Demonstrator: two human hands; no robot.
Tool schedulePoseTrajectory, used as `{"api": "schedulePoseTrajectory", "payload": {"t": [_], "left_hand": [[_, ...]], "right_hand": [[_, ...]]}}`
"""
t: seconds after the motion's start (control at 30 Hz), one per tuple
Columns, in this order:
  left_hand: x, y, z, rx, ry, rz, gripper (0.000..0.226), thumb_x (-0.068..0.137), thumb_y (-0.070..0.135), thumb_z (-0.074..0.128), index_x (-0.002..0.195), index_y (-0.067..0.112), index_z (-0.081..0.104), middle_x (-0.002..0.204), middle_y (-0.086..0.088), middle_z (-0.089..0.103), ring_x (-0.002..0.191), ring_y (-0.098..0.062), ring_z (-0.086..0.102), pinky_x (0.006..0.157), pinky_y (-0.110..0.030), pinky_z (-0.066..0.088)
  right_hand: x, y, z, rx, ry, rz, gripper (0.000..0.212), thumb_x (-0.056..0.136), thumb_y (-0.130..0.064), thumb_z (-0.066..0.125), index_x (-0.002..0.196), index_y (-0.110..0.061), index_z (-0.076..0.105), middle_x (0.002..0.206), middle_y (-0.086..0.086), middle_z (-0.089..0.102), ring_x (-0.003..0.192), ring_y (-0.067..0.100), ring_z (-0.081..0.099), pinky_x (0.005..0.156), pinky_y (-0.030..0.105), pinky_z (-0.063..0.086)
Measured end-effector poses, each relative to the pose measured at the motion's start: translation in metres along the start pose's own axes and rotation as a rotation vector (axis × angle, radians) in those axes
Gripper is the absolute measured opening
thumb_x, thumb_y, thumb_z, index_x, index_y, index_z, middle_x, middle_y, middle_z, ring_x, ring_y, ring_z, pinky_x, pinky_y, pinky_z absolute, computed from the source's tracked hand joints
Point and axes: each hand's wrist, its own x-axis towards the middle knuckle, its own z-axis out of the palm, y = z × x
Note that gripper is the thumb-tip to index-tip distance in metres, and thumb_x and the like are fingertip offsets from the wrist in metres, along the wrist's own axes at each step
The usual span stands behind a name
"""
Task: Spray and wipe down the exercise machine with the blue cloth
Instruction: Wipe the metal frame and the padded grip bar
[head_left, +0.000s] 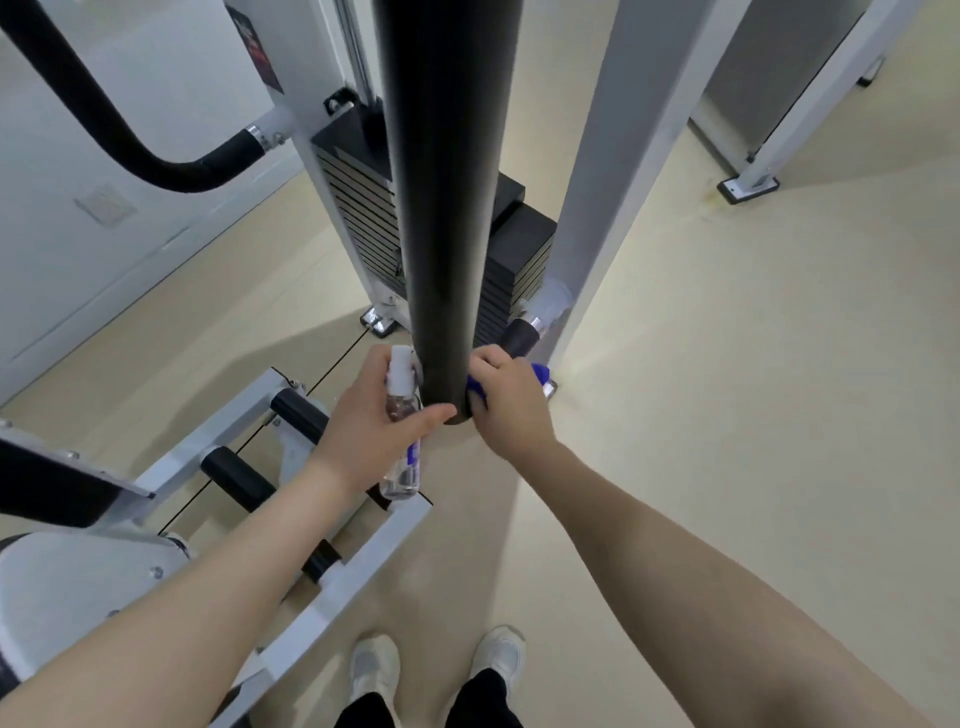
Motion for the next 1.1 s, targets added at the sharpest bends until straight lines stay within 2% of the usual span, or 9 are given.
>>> {"api": "schedulePoseTrajectory", "payload": {"t": [0.17,0.3,0.4,0.53,0.67,0.77,0.87,1.0,1.1], "left_hand": [[0.002,0.006,-0.006,0.016,-0.053,0.041,0.040,0.077,0.025,0.073,0.097,0.037,0.042,0.093,0.013,0.062,0.087,-0.006,0.060,0.075,-0.025,0.049],[0.006,0.000,-0.004,-0.024,-0.080,0.058,0.038,0.078,0.023,0.071,0.095,0.038,0.041,0.094,0.014,0.061,0.086,-0.002,0.060,0.073,-0.020,0.048],[0.011,-0.001,-0.008,-0.082,-0.167,0.033,0.037,0.084,0.016,0.065,0.098,0.038,0.040,0.095,0.004,0.061,0.081,-0.008,0.064,0.069,-0.019,0.052],[0.005,-0.004,-0.013,-0.198,-0.262,-0.036,0.027,0.092,0.013,0.053,0.102,0.035,0.041,0.077,-0.006,0.060,0.062,-0.008,0.061,0.060,-0.020,0.053],[0.007,-0.010,-0.012,-0.187,-0.280,-0.043,0.011,0.097,0.025,0.044,0.104,0.033,0.041,0.069,-0.003,0.056,0.061,-0.008,0.060,0.063,-0.023,0.054],[0.010,-0.015,-0.015,-0.172,-0.324,-0.042,0.009,0.096,0.027,0.043,0.105,0.030,0.043,0.066,0.000,0.055,0.061,-0.011,0.060,0.072,-0.034,0.055],[0.014,-0.012,-0.022,-0.171,-0.338,-0.020,0.014,0.095,0.021,0.046,0.102,0.033,0.044,0.077,-0.004,0.058,0.062,-0.010,0.060,0.067,-0.029,0.055],[0.010,-0.009,-0.019,-0.289,-0.377,-0.093,0.014,0.096,0.022,0.045,0.104,0.034,0.045,0.082,-0.005,0.058,0.064,-0.011,0.060,0.059,-0.022,0.052],[0.010,-0.016,-0.022,-0.364,-0.405,-0.165,0.015,0.096,0.028,0.045,0.106,0.037,0.052,0.084,-0.007,0.061,0.067,-0.014,0.061,0.070,-0.034,0.055]], "right_hand": [[0.025,0.036,-0.037,-0.463,-0.112,-0.038,0.039,0.087,-0.005,0.049,0.122,-0.023,0.049,0.131,0.005,0.040,0.108,0.030,0.043,0.072,0.032,0.040],[0.037,0.025,-0.027,-0.128,0.108,0.332,0.035,0.085,0.002,0.043,0.106,-0.022,0.058,0.122,0.002,0.047,0.100,0.026,0.046,0.072,0.030,0.040],[0.011,0.003,-0.018,0.265,-0.031,0.254,0.026,0.087,-0.001,0.044,0.098,-0.019,0.059,0.105,-0.001,0.054,0.090,0.012,0.047,0.083,0.030,0.042],[0.004,-0.002,-0.024,0.028,-0.115,0.078,0.026,0.089,-0.003,0.046,0.108,-0.016,0.058,0.114,0.003,0.052,0.097,0.018,0.051,0.079,0.027,0.040],[0.033,0.002,-0.025,-0.358,0.024,0.265,0.033,0.085,-0.003,0.054,0.113,-0.020,0.053,0.118,0.001,0.049,0.108,0.025,0.045,0.065,0.029,0.039],[0.026,-0.014,-0.013,0.021,0.148,0.559,0.025,0.090,-0.003,0.045,0.090,-0.028,0.048,0.105,0.001,0.054,0.096,0.024,0.050,0.072,0.035,0.046],[0.003,-0.036,-0.017,0.328,0.008,0.436,0.032,0.090,-0.004,0.046,0.073,-0.032,0.041,0.080,-0.003,0.057,0.076,0.020,0.056,0.071,0.034,0.051],[0.010,-0.030,-0.027,0.099,-0.109,0.384,0.019,0.091,-0.003,0.048,0.081,-0.019,0.044,0.084,-0.001,0.050,0.078,0.017,0.049,0.079,0.031,0.046],[0.027,-0.024,-0.026,-0.038,-0.030,0.487,0.011,0.093,-0.004,0.046,0.089,-0.014,0.047,0.100,0.007,0.044,0.097,0.025,0.046,0.091,0.040,0.045]]}}
